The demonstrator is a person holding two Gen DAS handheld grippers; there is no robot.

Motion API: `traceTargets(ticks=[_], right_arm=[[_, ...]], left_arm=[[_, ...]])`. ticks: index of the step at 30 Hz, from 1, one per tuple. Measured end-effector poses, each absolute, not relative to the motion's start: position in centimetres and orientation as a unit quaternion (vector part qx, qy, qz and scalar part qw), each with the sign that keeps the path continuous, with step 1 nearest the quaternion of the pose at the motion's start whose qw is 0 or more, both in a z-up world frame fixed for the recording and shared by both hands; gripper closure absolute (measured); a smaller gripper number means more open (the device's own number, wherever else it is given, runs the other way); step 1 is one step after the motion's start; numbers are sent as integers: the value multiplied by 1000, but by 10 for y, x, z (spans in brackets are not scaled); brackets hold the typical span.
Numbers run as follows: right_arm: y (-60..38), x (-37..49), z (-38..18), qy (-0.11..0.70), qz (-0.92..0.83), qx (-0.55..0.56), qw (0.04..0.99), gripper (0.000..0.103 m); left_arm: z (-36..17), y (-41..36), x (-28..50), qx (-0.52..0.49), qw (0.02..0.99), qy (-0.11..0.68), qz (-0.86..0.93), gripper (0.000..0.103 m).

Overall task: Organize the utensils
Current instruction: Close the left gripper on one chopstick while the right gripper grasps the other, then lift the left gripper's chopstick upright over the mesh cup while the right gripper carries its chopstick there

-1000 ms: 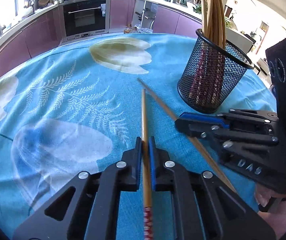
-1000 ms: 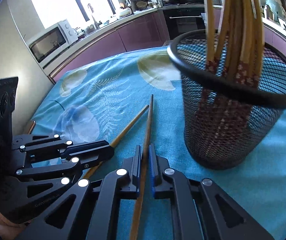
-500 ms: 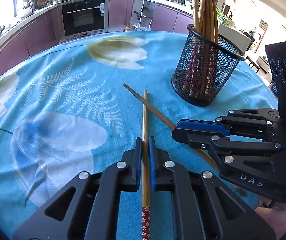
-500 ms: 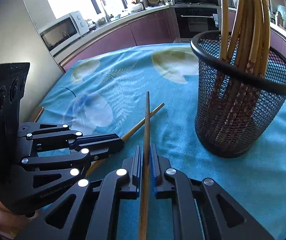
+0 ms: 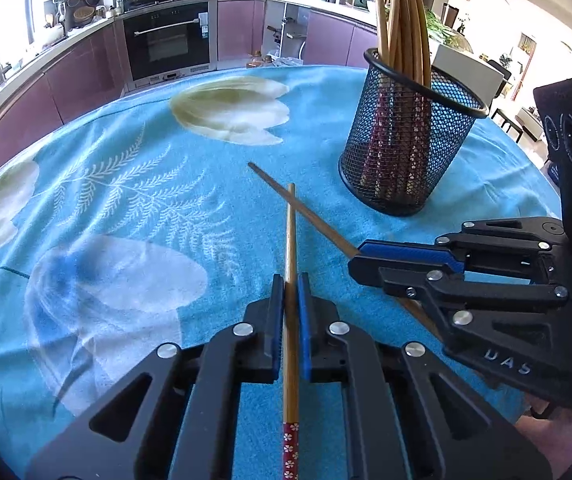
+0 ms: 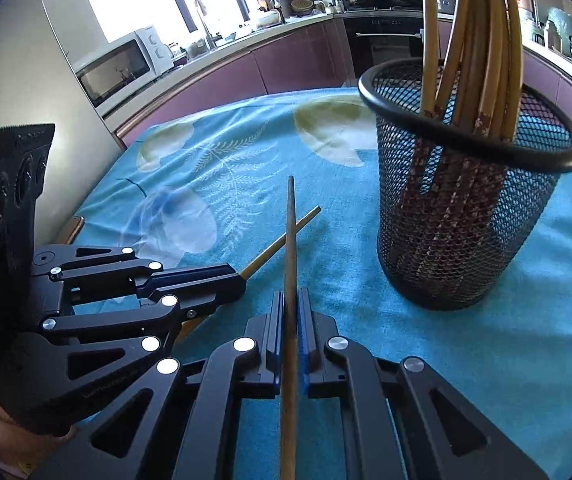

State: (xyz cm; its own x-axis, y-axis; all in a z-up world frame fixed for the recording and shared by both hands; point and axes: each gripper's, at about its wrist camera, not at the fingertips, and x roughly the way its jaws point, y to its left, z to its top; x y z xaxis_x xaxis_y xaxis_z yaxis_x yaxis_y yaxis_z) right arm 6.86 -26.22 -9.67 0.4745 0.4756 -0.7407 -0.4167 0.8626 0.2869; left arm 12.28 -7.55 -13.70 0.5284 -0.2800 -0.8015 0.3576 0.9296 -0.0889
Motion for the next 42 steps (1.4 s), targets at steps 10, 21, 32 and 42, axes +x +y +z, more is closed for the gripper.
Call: traceTargets(ticks=[10, 21, 32, 42], right_arm=[[-268, 56, -73, 410, 273, 44, 869, 97], [-285, 43, -47, 371, 274, 62, 885, 97], [-300, 38, -34, 350, 269, 72, 895, 97], [-313, 31, -20, 322, 265, 75, 906, 97]], left_arm=[[-114, -70, 112, 26, 883, 425, -196, 95], [-82, -58, 96, -2, 896, 391, -210, 95], [-61, -57, 85, -8, 902, 370, -220, 95], [-42, -56, 76, -13, 908, 345, -238, 95]])
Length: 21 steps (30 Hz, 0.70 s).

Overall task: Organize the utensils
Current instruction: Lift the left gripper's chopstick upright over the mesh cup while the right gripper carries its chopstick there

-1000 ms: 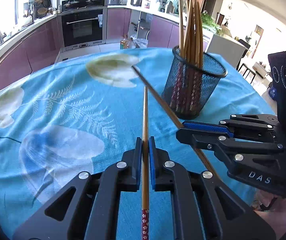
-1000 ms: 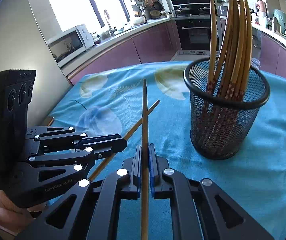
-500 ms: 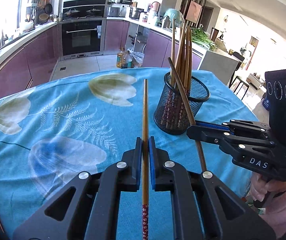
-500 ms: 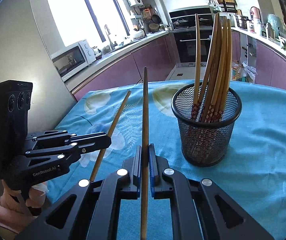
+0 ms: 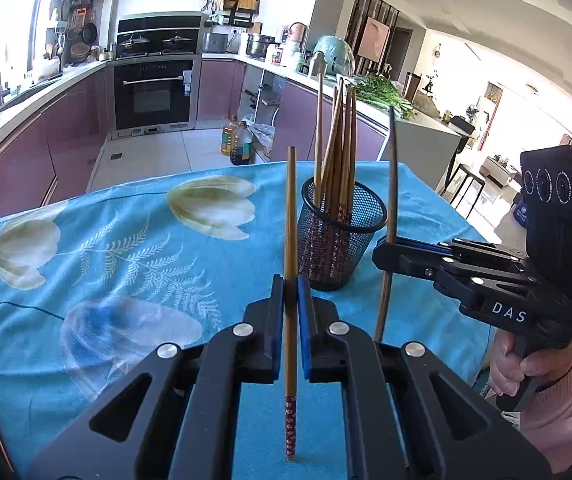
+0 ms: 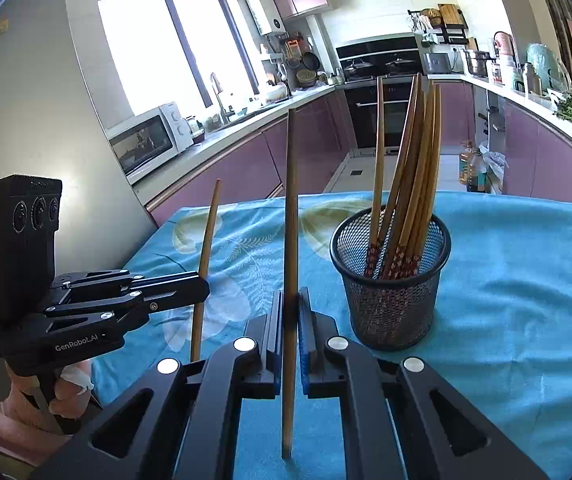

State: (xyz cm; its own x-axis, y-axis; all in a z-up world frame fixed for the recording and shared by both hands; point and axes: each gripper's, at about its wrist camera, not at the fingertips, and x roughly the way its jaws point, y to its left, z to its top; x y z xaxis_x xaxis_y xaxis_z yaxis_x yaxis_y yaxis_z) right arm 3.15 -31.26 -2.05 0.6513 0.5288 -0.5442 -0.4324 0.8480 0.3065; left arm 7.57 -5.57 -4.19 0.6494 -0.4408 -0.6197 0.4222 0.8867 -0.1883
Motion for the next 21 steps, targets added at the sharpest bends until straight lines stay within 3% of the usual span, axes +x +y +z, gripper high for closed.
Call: traceTargets(ticks=[21], right_arm=[[-321, 28, 2, 286, 264, 66, 919, 97]], left_arm=[[-27, -55, 68, -23, 911, 323, -256, 95]])
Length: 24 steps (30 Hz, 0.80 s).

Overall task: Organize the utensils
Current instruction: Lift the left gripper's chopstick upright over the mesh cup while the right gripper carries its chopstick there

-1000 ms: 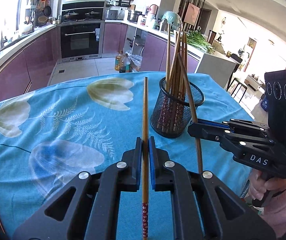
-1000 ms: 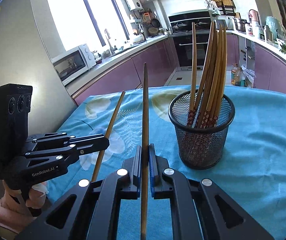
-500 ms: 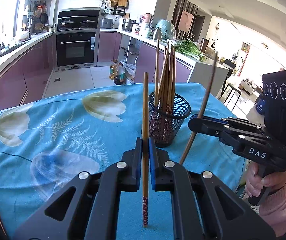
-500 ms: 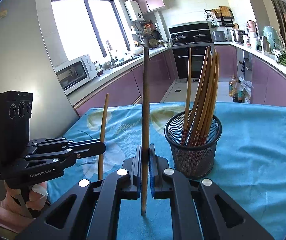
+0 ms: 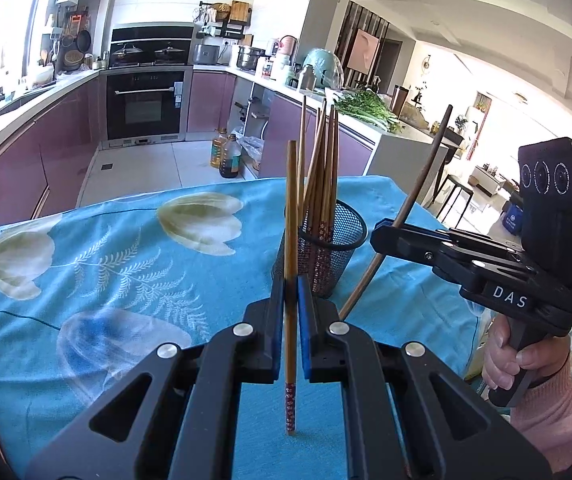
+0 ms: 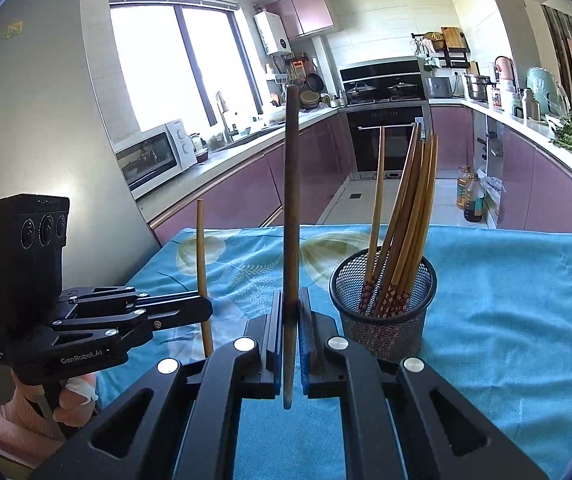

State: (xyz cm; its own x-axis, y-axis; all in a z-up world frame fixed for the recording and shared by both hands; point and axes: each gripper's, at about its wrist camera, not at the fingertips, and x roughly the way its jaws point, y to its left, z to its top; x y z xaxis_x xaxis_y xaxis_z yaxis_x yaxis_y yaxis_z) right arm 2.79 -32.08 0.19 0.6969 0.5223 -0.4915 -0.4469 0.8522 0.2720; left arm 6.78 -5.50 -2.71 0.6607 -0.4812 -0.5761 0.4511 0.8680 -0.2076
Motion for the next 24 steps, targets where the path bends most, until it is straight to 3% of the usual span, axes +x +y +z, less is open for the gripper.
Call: traceTargets(ticks=[24], right_arm=[[-326, 25, 13, 264, 251, 61, 929, 97]], left_arm=[[-9, -60, 71, -15, 920, 293, -261, 95]])
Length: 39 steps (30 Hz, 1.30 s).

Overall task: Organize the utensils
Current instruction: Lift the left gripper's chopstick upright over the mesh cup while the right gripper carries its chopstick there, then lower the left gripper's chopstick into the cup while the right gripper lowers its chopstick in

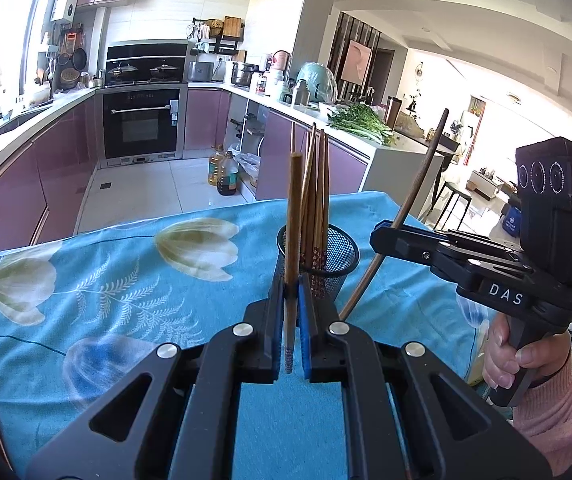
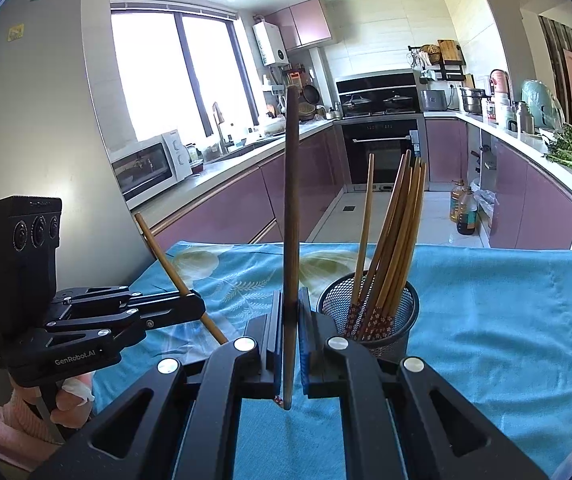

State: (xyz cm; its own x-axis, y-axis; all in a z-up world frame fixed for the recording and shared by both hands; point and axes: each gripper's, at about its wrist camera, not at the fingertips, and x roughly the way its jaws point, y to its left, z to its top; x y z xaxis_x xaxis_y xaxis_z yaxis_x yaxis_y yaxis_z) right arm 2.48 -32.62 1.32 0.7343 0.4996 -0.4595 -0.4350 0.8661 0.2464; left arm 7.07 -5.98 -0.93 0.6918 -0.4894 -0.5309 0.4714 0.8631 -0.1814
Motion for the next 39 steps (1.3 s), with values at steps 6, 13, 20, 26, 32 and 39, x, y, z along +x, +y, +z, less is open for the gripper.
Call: traceTargets(ticks=[6, 13, 20, 26, 32, 39], right_arm=[[-328, 26, 17, 257, 252, 60, 931, 97], [-327, 27, 19, 254, 252, 58, 932, 97], [-328, 30, 21, 251, 249, 58, 933, 97], [-329, 33, 24, 247, 248, 57, 935, 97], [-330, 35, 27, 242, 250, 57, 936, 97], [-331, 35, 32, 233, 250, 56, 938, 97]], left_arm=[[-8, -60, 72, -15, 921, 290, -261, 95], [-6, -61, 72, -12, 922, 287, -260, 95], [-1, -62, 72, -9, 924, 281, -260, 95], [3, -64, 73, -6, 925, 276, -260, 95], [8, -66, 75, -4, 926, 271, -261, 95], [16, -69, 77, -2, 928, 261, -267, 95]])
